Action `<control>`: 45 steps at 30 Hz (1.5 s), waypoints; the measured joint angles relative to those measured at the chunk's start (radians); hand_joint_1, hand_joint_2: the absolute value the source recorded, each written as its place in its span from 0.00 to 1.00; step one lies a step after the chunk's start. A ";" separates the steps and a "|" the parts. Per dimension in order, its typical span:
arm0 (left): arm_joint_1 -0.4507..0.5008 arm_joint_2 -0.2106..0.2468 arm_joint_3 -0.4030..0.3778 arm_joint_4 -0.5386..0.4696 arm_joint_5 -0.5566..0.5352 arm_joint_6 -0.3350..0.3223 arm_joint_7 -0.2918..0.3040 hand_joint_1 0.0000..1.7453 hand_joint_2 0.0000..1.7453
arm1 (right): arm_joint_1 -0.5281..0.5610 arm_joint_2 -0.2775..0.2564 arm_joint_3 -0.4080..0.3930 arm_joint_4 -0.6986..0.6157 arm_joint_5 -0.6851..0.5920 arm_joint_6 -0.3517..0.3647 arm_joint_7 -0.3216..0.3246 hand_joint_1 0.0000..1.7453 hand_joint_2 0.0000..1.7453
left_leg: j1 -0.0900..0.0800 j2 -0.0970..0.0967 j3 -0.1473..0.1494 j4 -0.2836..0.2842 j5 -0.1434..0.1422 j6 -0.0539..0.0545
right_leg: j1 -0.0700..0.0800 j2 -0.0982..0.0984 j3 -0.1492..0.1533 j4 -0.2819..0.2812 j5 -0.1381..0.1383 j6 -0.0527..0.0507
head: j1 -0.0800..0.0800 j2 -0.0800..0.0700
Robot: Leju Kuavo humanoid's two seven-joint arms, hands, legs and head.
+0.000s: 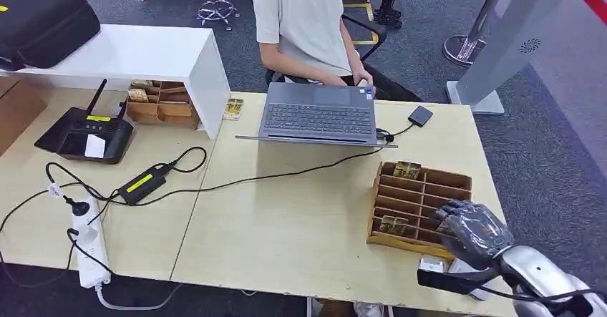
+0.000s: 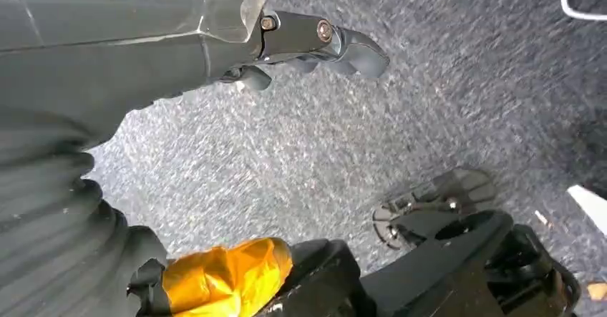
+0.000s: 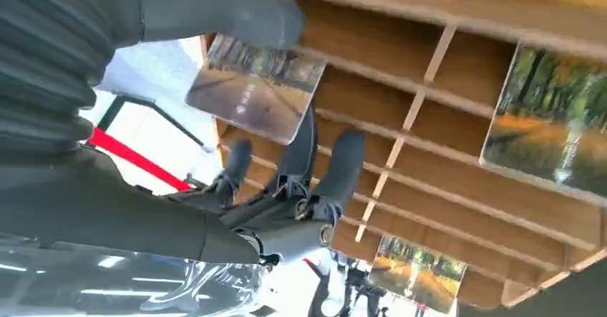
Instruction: Pass the card to the sensor for recognition and then transmit it.
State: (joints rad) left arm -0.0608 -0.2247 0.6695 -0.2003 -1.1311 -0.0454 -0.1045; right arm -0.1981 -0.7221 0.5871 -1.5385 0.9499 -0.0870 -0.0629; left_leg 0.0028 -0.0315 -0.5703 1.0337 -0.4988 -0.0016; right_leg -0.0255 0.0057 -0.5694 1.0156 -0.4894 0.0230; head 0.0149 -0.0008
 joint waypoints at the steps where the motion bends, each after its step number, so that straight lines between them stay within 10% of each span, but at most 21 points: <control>1: 0.001 0.000 0.000 0.000 0.000 0.002 -0.001 0.00 1.00 | 0.003 0.000 -0.001 0.000 0.000 0.000 0.000 0.40 1.00 | 0.000 0.000 0.000 0.000 0.000 0.000 | 0.000 0.000 0.000 0.000 0.000 0.000 | 0.000 0.000; 37: 0.000 -0.002 0.000 0.000 -0.040 0.033 0.018 0.00 1.00 | -0.176 0.049 0.035 -0.034 0.048 -0.123 -0.061 0.40 1.00 | 0.000 0.001 0.000 0.000 0.000 0.000 | 0.000 0.000 0.000 0.001 0.000 0.000 | 0.000 0.000; 38: 0.000 -0.002 0.000 0.000 -0.040 0.033 0.018 0.00 1.00 | -0.176 0.049 0.035 -0.036 0.047 -0.123 -0.060 0.00 1.00 | 0.000 0.001 0.000 0.000 0.000 0.000 | 0.000 0.000 0.000 0.001 0.000 0.000 | 0.000 0.000; 45: 0.000 -0.002 0.000 0.000 -0.041 0.019 0.011 0.00 1.00 | -0.176 0.049 0.038 -0.055 0.045 -0.124 -0.058 0.00 1.00 | 0.000 0.001 0.000 0.000 0.000 0.000 | 0.000 0.000 0.000 0.001 0.000 0.000 | 0.000 0.000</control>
State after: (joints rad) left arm -0.0608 -0.2266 0.6695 -0.2003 -1.1723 -0.0259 -0.0935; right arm -0.3745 -0.6729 0.6252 -1.5938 0.9953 -0.2110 -0.1205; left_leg 0.0029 -0.0309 -0.5700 1.0337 -0.4983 -0.0018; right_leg -0.0253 0.0060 -0.5693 1.0165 -0.4892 0.0229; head 0.0149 -0.0008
